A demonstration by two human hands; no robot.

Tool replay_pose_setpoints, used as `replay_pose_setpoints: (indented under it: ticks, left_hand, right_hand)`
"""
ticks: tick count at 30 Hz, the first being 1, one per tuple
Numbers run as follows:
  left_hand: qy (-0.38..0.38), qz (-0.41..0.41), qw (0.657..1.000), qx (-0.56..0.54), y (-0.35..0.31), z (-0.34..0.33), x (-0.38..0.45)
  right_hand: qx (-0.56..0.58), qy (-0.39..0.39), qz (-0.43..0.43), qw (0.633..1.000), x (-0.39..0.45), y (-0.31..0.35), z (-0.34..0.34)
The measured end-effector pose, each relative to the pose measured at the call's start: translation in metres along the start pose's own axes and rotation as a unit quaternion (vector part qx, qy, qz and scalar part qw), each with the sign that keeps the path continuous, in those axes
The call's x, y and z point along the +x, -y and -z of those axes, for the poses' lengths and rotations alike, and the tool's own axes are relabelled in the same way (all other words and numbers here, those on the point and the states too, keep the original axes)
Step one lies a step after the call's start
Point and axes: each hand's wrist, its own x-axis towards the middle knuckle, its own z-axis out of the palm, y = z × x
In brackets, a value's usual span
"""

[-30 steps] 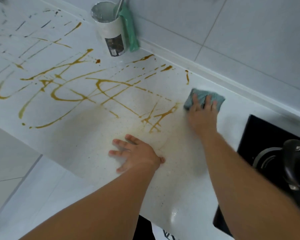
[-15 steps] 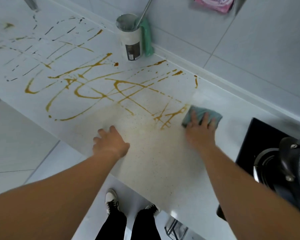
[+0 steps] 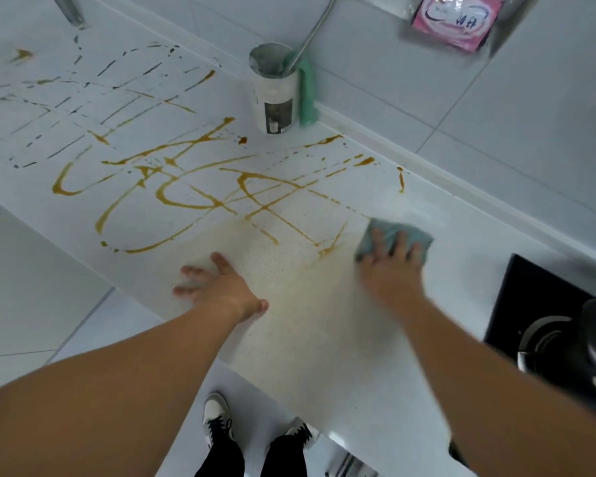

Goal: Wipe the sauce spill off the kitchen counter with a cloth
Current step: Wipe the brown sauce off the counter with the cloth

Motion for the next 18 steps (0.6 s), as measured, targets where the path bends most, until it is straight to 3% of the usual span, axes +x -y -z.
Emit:
replay_pose_setpoints:
  ticks: [3, 9, 12, 14, 16, 18]
  left_hand:
    - [0.018, 0.005, 1.000, -0.003, -0.005, 0.003, 0.001]
    - [0.033, 0.025, 0.999, -0.024, -0.010, 0.007, 0.001]
    - [0.038, 0.027, 0.997, -0.058, -0.012, 0.005, 0.001]
    - [0.035, 0.024, 0.997, -0.064, -0.012, 0.001, 0.005]
    - [0.036, 0.029, 0.996, -0.073, -0.012, -0.001, 0.008]
    - [0.038, 0.033, 0.996, -0.073, -0.011, -0.003, 0.011]
  right_hand:
    - [0.057, 0.021, -0.077, 0.995, 0.030, 0.008, 0.020]
    - [0.009, -0.049, 0.187, 0.981, -0.120, 0.088, -0.076]
    - [-0.026, -0.026, 0.256, 0.966, -0.080, 0.054, -0.046]
    - [-0.060, -0.096, 0.175, 0.978, -0.012, 0.028, -0.006]
    - [-0.048, 0.000, 0.003, 0.999, 0.036, 0.021, 0.027]
    - [0.005, 0.016, -0.067, 0.998, 0.039, 0.038, 0.020]
